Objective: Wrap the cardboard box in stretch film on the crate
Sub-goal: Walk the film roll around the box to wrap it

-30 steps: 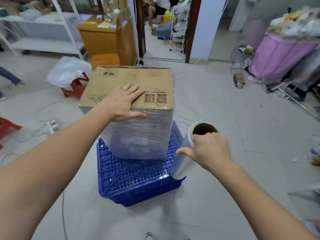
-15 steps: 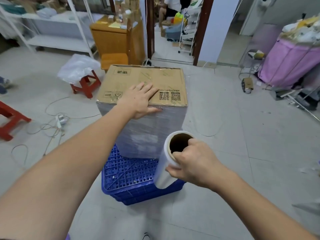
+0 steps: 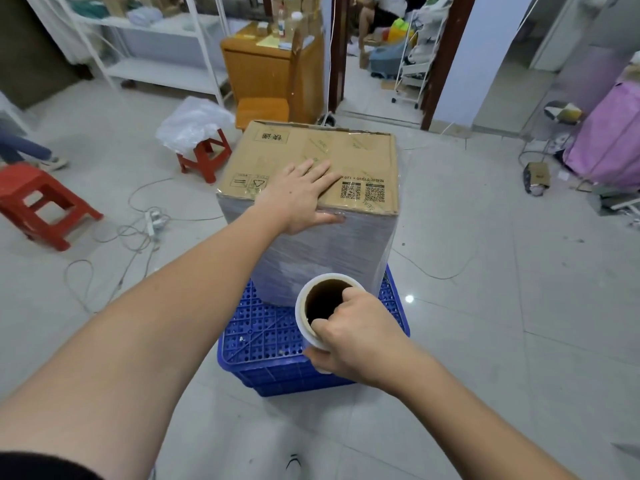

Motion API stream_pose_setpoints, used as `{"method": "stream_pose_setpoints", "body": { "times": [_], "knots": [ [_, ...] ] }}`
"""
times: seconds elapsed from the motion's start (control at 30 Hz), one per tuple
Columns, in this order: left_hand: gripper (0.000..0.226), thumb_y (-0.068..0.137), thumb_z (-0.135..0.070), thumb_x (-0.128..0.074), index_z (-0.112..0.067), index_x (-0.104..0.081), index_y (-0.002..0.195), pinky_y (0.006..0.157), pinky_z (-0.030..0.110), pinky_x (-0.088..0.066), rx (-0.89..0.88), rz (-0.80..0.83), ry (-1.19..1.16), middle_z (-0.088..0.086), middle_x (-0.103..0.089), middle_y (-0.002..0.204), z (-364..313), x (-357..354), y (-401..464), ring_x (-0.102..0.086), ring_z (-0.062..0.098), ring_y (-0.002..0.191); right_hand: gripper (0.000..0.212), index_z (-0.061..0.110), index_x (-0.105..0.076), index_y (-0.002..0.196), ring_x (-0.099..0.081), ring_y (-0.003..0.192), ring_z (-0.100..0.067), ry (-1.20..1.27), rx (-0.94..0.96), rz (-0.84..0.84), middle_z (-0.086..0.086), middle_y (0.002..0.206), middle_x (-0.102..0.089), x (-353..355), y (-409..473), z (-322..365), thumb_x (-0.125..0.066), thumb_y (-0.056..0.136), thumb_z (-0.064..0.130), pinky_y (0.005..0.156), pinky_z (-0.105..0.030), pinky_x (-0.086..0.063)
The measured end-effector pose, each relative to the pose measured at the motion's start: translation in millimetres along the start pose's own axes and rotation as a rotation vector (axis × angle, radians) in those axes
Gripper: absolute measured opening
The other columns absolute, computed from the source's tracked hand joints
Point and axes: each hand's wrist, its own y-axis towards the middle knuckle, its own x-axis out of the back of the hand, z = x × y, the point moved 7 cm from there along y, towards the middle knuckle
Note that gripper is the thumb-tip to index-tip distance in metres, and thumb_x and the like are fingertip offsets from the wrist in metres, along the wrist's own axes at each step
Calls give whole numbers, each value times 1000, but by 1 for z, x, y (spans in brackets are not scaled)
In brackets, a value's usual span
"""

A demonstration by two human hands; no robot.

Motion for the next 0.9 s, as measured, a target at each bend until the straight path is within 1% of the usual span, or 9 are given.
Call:
{"method": "stream_pose_setpoints", "body": {
  "times": [0.1, 0.27, 0.4, 0.5, 0.57, 0.63, 0.77, 0.83, 0.9],
  "knots": [
    [104, 82, -96, -14, -34, 3, 164, 128, 50, -13, 6, 3, 7, -1, -1, 174, -1, 0, -2, -6, 26, 159, 51, 20, -33, 57, -23, 43, -22, 5, -26, 18, 3, 45, -29, -1, -4, 0, -74, 74, 46, 60, -28, -31],
    [104, 82, -97, -15, -34, 1, 164, 128, 49, -13, 12, 5, -1, -2, -2, 174, -1, -1, -2, -6, 26, 159, 45, 18, -59, 54, -30, 43, -19, -38, -94, 43, 3, 42, -50, 0, -9, 0, -77, 69, 56, 61, -27, -28],
    [104, 83, -96, -15, -33, -1, 165, 128, 49, -13, 4, -8, -14, -1, -3, 174, 1, 0, -3, -8, 27, 159, 51, 20, -43, 66, -30, 46, -20, -3, -207, 104, 1, 48, -53, 6, -7, 5, -70, 76, 62, 63, -32, -38],
    [104, 84, -95, -15, -33, -2, 165, 128, 49, -13, -5, -20, -25, 0, -4, 174, 2, 1, -3, -9, 28, 159, 52, 17, -42, 73, -42, 53, -21, 41, -329, 96, 1, 56, -47, 10, -3, 10, -47, 91, 65, 66, -35, -31],
    [103, 83, -96, -16, -34, -3, 165, 128, 49, -13, -10, -36, -51, -1, -5, 174, 4, 1, -3, -10, 28, 159, 55, 17, -40, 64, -37, 45, -20, -7, -421, 81, 2, 48, -41, 13, 1, 14, -50, 90, 65, 61, -33, -26],
    [105, 81, -97, -18, -35, -5, 164, 127, 50, -14, -17, -48, -80, -1, -7, 174, 6, 0, -2, -10, 28, 159, 54, 18, -41, 66, -39, 44, -19, -14, -515, 79, 2, 49, -44, 15, 6, 16, -46, 91, 66, 58, -33, -27],
    [112, 74, -99, -35, -37, -12, 164, 127, 52, -11, -32, -29, -205, -2, -8, 173, 14, 0, 1, -7, 26, 159, 55, 19, -42, 79, -45, 53, -19, -6, -772, 123, 4, 61, -48, 19, 18, 19, -28, 93, 71, 55, -34, -35],
    [117, 70, -96, -50, -36, -15, 164, 127, 53, -9, -64, 14, -285, -1, -9, 173, 16, 0, 3, -5, 27, 159, 52, 21, -45, 80, -49, 56, -18, -13, -902, 202, 4, 64, -51, 19, 26, 20, -31, 94, 69, 52, -31, -41],
    [116, 71, -88, -62, -35, -19, 164, 127, 54, -6, -105, 46, -359, 2, -9, 173, 20, 2, 8, -5, 29, 159, 33, 26, -48, 83, -55, 62, -19, -16, -956, 297, 3, 69, -52, 12, 38, 24, -42, 99, 55, 55, -30, -46]
  ]
}}
